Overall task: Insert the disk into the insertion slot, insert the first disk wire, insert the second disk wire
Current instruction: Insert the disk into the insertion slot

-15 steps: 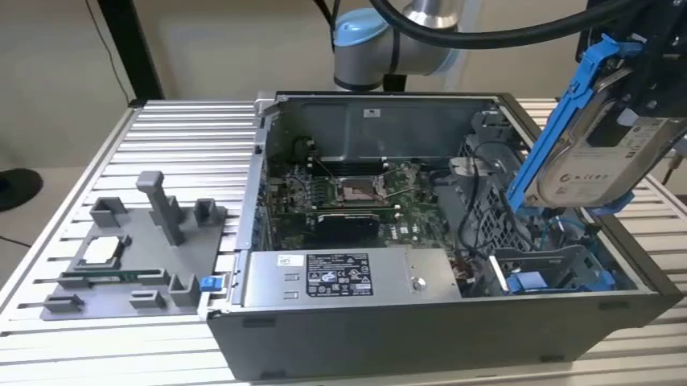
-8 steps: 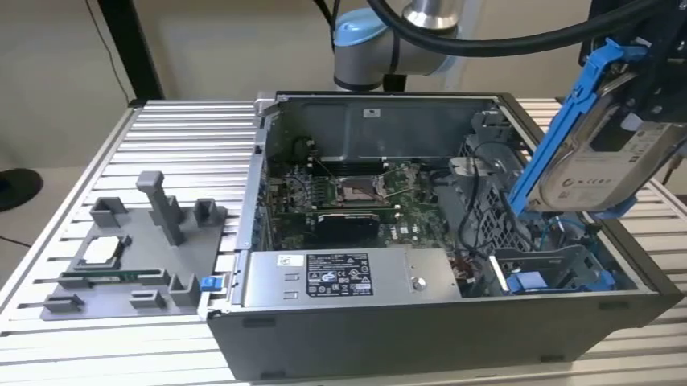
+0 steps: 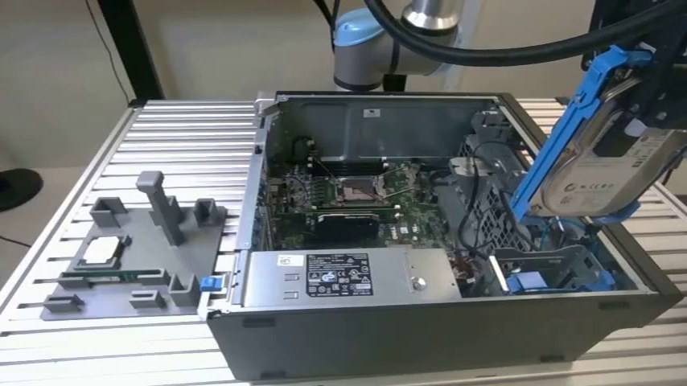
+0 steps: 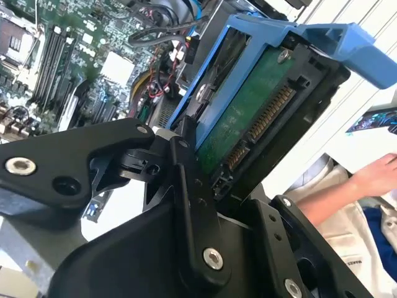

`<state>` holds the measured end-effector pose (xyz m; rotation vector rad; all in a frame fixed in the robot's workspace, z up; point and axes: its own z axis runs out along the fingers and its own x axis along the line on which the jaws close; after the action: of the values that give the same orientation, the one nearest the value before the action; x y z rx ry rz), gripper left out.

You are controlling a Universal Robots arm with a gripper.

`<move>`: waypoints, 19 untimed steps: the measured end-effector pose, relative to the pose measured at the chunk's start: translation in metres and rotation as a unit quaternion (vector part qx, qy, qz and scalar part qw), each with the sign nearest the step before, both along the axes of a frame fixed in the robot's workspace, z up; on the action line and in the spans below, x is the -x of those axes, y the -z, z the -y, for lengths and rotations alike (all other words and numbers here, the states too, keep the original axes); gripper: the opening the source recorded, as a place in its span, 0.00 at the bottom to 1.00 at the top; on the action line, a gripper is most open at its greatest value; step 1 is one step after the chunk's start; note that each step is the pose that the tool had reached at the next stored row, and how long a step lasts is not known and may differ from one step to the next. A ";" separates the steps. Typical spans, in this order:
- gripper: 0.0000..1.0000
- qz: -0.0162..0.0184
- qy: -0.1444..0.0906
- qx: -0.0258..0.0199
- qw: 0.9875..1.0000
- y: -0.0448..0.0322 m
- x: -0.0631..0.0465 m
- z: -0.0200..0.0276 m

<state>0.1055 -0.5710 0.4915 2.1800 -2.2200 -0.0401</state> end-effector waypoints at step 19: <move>0.00 -0.001 0.000 0.000 1.000 0.0086 -0.001 0.0095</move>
<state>0.1063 -0.5805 0.4829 2.1794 -2.2191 -0.0428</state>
